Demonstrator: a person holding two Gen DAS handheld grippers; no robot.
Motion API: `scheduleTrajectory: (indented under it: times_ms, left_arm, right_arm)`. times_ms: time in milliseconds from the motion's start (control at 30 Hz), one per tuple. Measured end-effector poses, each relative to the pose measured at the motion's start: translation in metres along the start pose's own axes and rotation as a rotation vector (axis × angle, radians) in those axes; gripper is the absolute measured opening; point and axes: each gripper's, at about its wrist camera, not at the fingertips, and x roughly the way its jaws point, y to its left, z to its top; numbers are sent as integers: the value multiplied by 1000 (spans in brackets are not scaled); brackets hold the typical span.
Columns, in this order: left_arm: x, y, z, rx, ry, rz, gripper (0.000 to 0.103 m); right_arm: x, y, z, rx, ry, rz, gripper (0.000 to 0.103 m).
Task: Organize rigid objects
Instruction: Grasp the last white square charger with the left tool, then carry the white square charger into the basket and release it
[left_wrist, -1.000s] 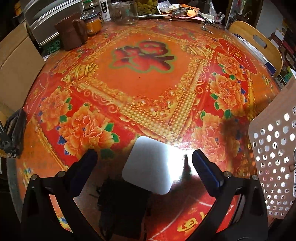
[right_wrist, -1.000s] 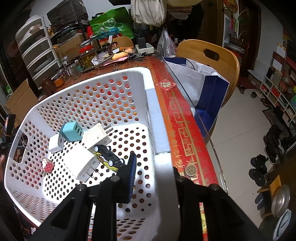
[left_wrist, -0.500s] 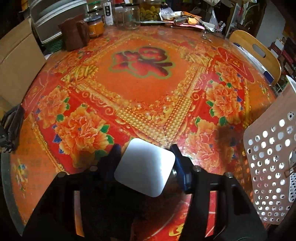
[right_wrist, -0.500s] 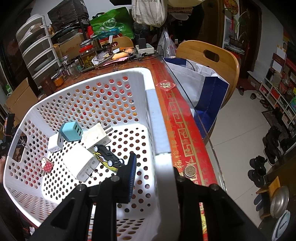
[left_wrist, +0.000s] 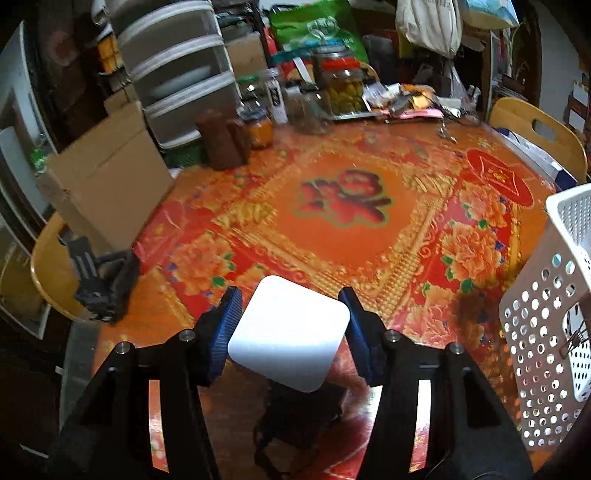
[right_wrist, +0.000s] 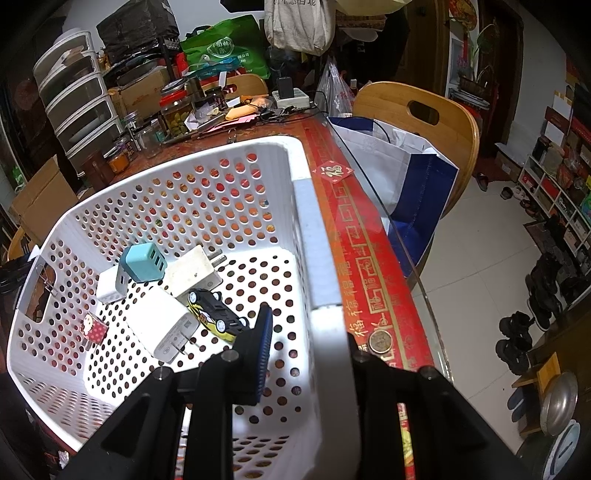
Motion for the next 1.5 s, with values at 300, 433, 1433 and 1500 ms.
scheduleTrajectory:
  times_ms: [300, 433, 1433, 1500]
  left_arm:
    - [-46, 14, 6, 0, -65, 87, 52]
    - [-71, 12, 10, 7, -104, 97, 52]
    - [-182, -201, 41, 351, -100, -185, 52]
    - [-170, -227, 37, 405, -49, -192, 52]
  right_arm:
    - [0, 0, 1, -8, 0, -1, 24]
    - [0, 0, 1, -13, 2, 2, 24]
    - [0, 2, 2, -18, 2, 22, 24]
    - [1, 2, 2, -20, 4, 21, 24]
